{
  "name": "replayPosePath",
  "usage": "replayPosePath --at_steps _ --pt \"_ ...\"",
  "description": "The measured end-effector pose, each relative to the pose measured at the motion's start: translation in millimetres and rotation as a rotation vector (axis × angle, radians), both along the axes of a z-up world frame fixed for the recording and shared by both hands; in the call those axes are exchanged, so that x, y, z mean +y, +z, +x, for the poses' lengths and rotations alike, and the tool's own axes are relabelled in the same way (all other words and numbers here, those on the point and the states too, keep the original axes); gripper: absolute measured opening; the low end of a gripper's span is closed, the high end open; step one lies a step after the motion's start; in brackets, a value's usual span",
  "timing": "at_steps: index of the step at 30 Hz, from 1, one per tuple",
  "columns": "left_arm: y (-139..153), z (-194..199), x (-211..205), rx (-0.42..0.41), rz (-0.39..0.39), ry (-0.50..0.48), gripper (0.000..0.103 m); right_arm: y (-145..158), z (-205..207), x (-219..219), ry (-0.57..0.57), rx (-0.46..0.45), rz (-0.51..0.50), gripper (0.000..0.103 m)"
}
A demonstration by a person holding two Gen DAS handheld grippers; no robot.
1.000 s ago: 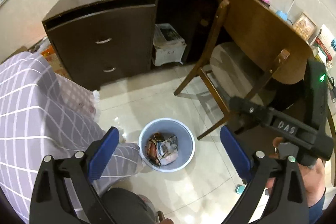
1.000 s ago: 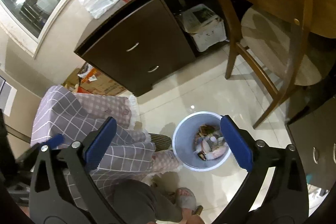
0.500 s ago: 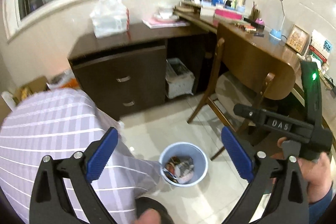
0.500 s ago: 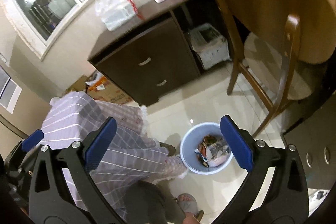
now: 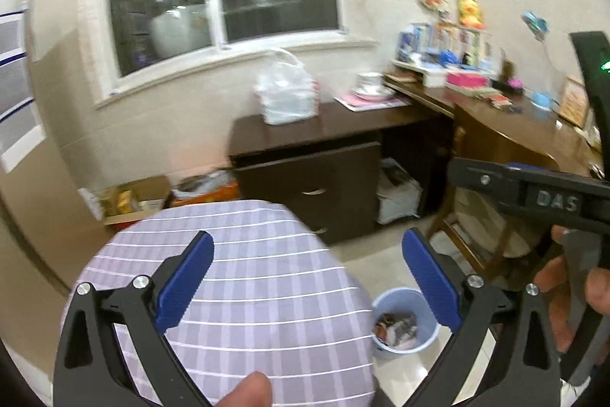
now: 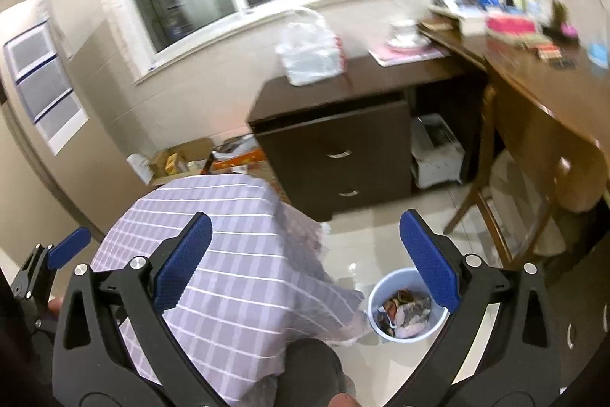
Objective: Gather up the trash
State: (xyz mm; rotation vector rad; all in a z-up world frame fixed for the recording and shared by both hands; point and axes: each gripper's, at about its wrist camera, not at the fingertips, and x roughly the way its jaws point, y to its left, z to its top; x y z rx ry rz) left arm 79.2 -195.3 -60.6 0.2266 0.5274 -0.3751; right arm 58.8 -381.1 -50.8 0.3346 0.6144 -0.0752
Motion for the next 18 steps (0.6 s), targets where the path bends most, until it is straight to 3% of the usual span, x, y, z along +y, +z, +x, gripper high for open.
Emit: replayPosePath --at_steps 12,18 --pt "68 -24 116 -0.091 -0.076 0.284 0.098 73 -20 109 0.088 -0.118 -0.134 0.097" --pt "99 -44 150 -0.168 -0.107 0.340 0.098 96 -34 145 0.096 -0.177 -0.209 0.097"
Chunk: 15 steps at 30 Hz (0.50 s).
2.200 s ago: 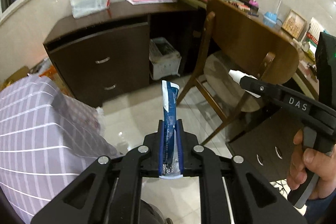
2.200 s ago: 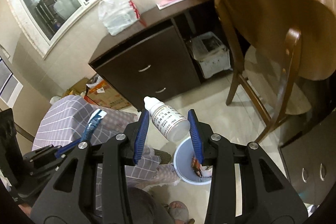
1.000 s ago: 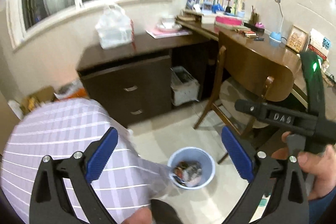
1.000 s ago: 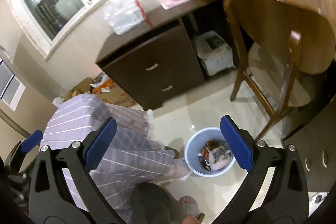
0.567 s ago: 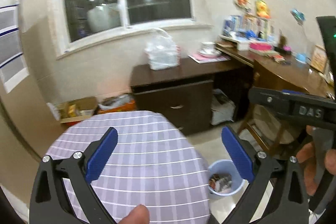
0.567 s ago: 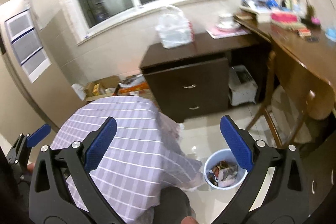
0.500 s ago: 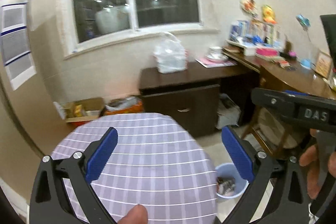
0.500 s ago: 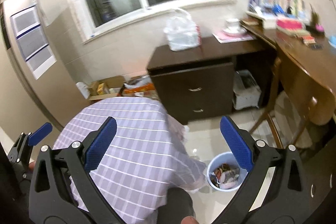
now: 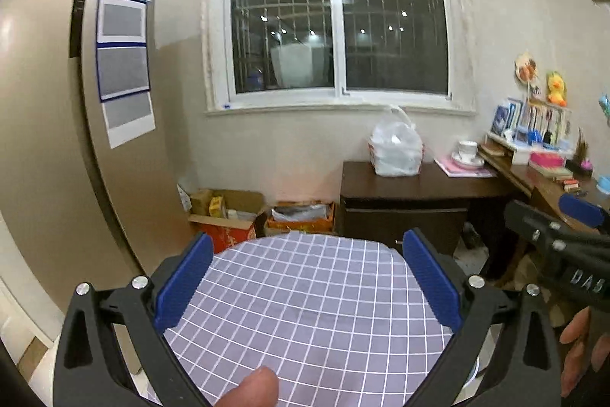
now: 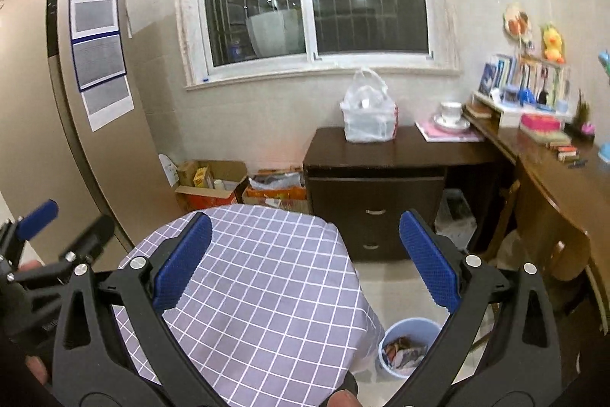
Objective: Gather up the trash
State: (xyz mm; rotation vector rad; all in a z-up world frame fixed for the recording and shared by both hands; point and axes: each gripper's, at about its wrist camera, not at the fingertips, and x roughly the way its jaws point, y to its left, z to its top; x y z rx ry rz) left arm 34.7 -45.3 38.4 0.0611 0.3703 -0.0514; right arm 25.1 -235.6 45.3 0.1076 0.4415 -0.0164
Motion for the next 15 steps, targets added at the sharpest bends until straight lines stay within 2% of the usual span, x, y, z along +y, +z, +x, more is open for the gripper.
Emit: replayPosePath --at_steps 7,15 --pt "17 -21 24 -0.056 -0.029 0.030 0.098 12 -11 27 0.003 -0.041 -0.049 0.097" --pt "17 -30 37 -0.060 -0.051 0.029 0.098 18 -18 35 -0.006 -0.069 -0.063 0.097"
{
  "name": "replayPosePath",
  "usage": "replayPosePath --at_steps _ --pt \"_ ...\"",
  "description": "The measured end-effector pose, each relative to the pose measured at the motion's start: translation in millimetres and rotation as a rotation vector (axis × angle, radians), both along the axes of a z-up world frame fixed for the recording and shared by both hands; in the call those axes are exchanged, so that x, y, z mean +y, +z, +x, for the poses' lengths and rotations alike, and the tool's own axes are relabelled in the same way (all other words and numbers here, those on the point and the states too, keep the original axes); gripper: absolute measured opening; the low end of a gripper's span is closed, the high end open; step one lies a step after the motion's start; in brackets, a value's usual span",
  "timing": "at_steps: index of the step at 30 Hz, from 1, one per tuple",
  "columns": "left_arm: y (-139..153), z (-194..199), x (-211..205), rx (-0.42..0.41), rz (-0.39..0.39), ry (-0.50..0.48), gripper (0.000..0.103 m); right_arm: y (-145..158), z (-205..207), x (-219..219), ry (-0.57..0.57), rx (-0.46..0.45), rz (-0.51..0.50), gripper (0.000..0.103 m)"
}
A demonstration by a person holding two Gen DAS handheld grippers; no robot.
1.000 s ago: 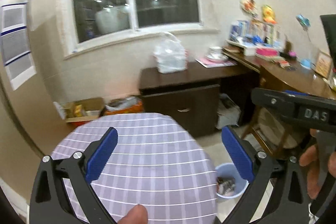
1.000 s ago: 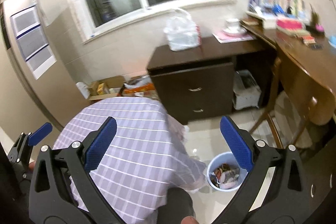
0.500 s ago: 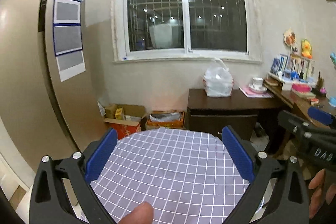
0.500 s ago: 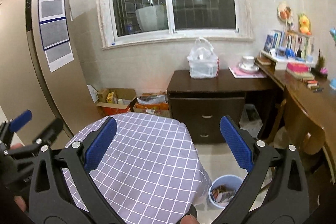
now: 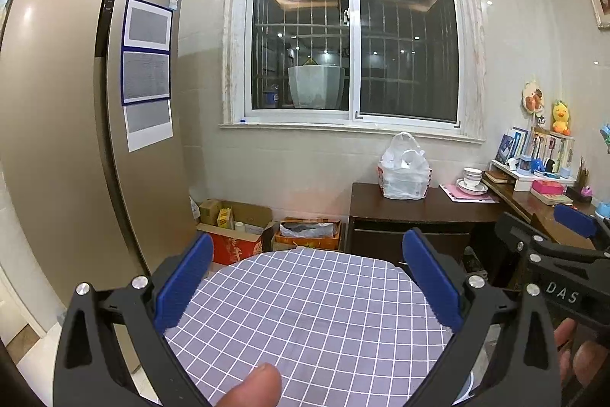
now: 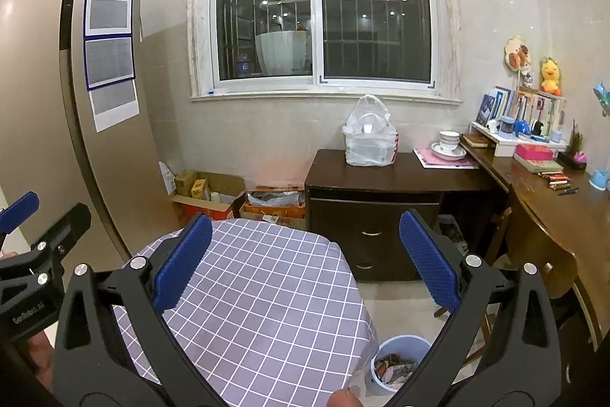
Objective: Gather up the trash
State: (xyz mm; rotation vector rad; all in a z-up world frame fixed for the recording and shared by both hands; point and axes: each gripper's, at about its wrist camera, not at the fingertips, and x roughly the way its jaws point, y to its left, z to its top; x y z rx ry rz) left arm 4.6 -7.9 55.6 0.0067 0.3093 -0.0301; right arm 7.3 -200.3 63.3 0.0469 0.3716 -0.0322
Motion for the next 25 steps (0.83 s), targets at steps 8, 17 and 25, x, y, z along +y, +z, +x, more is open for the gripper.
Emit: replayPosePath --at_steps 8,17,25 --pt "-1.0 -4.5 -2.6 -0.012 -0.004 -0.007 0.098 4.8 -2.6 3.5 0.012 -0.019 -0.004 0.097" --pt "-3.5 -5.6 -2.9 -0.038 -0.009 -0.013 0.098 4.0 -0.3 2.9 0.024 -0.019 0.000 0.097" --pt "-2.9 0.5 -2.8 -0.018 -0.012 0.006 0.098 1.3 4.7 2.6 0.028 -0.014 0.004 0.097"
